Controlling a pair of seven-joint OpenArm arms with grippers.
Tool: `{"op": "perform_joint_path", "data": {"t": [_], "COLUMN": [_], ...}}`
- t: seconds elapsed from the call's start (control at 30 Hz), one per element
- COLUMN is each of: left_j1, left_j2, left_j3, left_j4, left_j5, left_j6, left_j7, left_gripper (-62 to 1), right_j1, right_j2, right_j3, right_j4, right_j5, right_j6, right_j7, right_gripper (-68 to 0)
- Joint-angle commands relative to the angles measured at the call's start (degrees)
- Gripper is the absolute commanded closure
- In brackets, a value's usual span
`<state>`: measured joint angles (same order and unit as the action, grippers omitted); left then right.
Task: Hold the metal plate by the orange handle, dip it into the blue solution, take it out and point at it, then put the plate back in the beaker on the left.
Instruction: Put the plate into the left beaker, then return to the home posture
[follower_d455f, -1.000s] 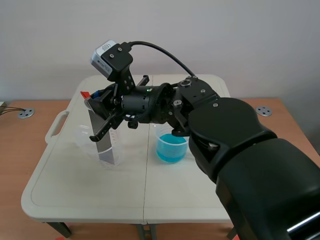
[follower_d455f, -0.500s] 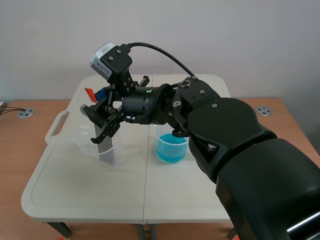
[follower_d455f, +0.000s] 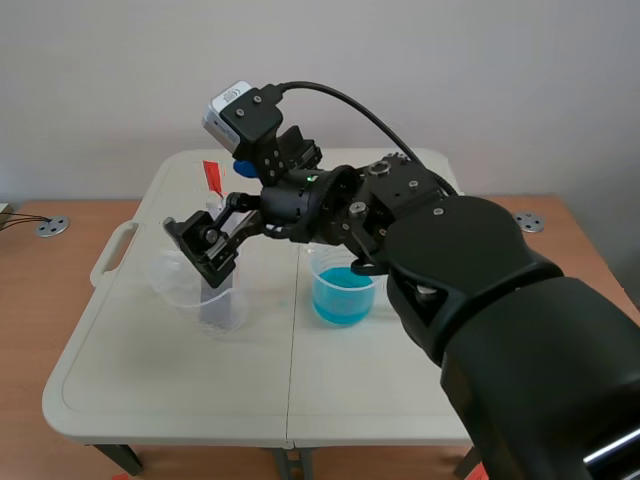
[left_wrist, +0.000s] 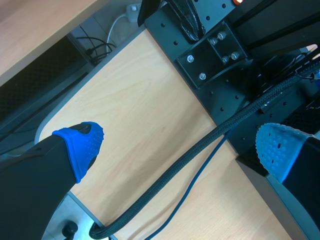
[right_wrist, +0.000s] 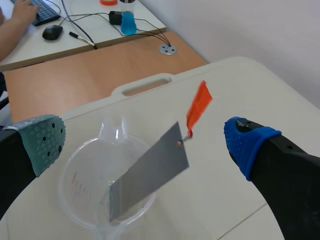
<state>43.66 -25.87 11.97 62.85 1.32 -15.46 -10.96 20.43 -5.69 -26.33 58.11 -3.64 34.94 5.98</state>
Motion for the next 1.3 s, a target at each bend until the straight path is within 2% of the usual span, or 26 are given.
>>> {"op": "perform_joint_path", "data": {"t": [0.0, 0.13, 0.33, 0.43, 0.5, 0.6, 0.7, 0.8, 0.9, 1.13, 1.27], "left_j1": [0.57, 0.59, 0.26, -0.24, -0.2, -0.2, 0.0, 0.31, 0.28, 0.26, -0.26], "left_j2": [0.11, 0.11, 0.09, -0.81, -1.75, -3.82, -5.79, -7.08, -7.67, -7.65, -7.65], "left_j3": [-0.2, -0.2, -0.2, -1.25, -3.3, -6.95, -10.54, -13.94, -16.37, -17.79, -17.79], "left_j4": [0.52, 0.52, 0.61, 1.95, 4.55, 10.25, 16.41, 22.69, 27.76, 37.35, 42.64], "left_j5": [-0.17, -0.2, 0.2, -0.98, -2.95, -3.26, -3.48, -5.38, -5.64, -5.62, -5.81], "left_j6": [-0.28, -0.28, -0.24, 2.45, 4.17, 4.66, 6.51, 8.94, 8.92, 8.92, 8.94], "left_j7": [-0.59, -0.59, -1.73, -3.43, -3.85, -3.8, -3.82, -2.62, -1.88, -2.73, -3.26], "left_gripper": [-62.3, -62.3, -62.3, -62.3, -62.3, -62.3, -62.3, -62.3, -62.3, -62.3, -62.3], "right_j1": [1.62, 0.81, -4.44, -8.83, -12.17, -17.4, -22.34, -26.73, -30.53, -36.02, -37.79], "right_j2": [-0.02, 1.55, 7.39, 10.88, 12.9, 15.56, 17.53, 18.93, 20.79, 26.4, 28.33], "right_j3": [1.46, 3.34, 3.91, 4.61, 6.25, 9.77, 13.9, 17.53, 20.33, 23.52, 24.52], "right_j4": [0.48, 4.2, 16.31, 23.56, 27.98, 34.34, 39.98, 44.44, 46.84, 47.28, 47.28], "right_j5": [0.87, 4.2, 10.05, 12.41, 14.47, 17.81, 21.2, 23.63, 26.03, 32.59, 34.49], "right_j6": [0.15, 0.26, 2.4, 2.38, 2.38, 2.67, 4.52, 5.92, 7.78, 7.78, 7.78], "right_j7": [0.79, -1.11, -6.34, -9.01, -9.77, -10.97, -12.37, -14.14, -14.36, -14.08, -13.75], "right_gripper": [-66.5, -66.5, -66.5, -66.5, -66.5, -66.5, -66.5, -66.5, -66.5, -66.5, -66.4]}}
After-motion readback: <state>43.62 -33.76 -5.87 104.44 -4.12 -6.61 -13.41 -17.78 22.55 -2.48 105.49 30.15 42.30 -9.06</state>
